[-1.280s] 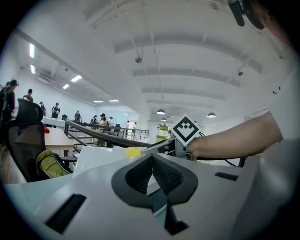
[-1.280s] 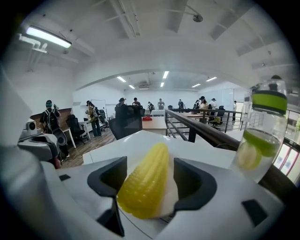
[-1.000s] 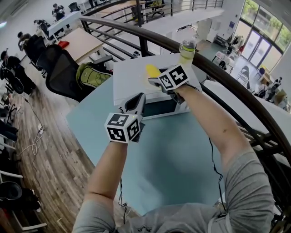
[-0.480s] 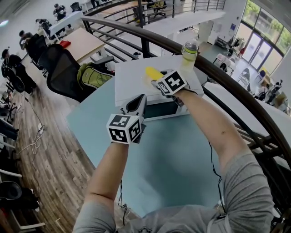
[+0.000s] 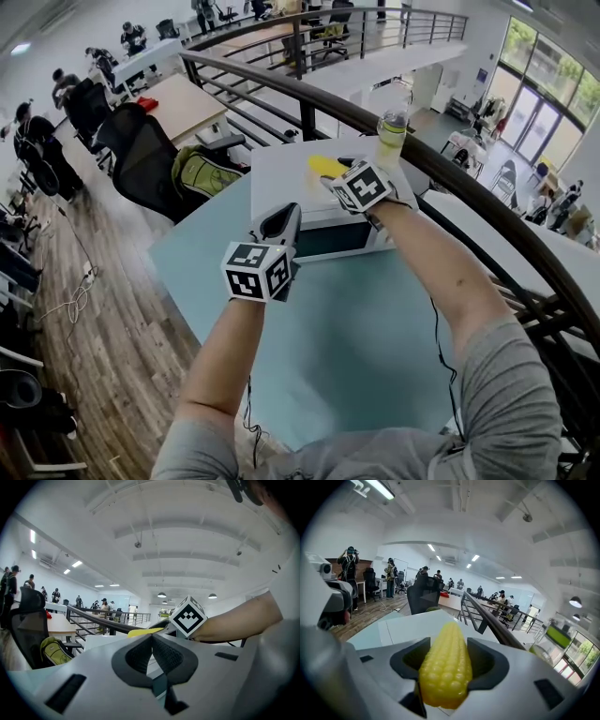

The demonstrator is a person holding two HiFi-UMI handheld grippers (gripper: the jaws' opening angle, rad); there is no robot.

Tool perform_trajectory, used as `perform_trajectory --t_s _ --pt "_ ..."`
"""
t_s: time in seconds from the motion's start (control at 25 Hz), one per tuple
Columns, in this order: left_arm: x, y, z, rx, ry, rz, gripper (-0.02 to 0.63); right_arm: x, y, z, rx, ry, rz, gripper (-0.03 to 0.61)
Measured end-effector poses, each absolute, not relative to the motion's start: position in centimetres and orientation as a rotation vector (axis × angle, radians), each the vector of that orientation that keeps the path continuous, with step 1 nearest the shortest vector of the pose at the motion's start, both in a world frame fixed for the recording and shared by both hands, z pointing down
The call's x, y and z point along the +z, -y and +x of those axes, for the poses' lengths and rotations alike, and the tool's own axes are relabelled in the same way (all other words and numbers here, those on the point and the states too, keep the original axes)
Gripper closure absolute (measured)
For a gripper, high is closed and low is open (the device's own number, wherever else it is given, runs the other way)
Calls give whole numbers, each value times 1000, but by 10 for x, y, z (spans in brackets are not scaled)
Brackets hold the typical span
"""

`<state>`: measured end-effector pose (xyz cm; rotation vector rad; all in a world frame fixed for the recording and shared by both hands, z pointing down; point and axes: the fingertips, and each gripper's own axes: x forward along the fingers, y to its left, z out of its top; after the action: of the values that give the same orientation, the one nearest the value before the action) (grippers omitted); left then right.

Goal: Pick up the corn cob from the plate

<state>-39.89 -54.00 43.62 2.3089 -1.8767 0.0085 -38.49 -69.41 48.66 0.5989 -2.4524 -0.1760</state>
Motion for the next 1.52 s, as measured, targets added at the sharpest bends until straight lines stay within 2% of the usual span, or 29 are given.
perform_trajectory --t_s 0.96,1.32,1.52 --pt "271 439 -378 -105 1936 2501 595 275 565 -343 -605 2421 677 327" --pt "214 383 -323 -135 1916 2608 595 198 475 -290 -808 2367 686 327" --pt "194 351 -270 -65 1933 2611 595 148 430 -239 -928 2406 673 327"
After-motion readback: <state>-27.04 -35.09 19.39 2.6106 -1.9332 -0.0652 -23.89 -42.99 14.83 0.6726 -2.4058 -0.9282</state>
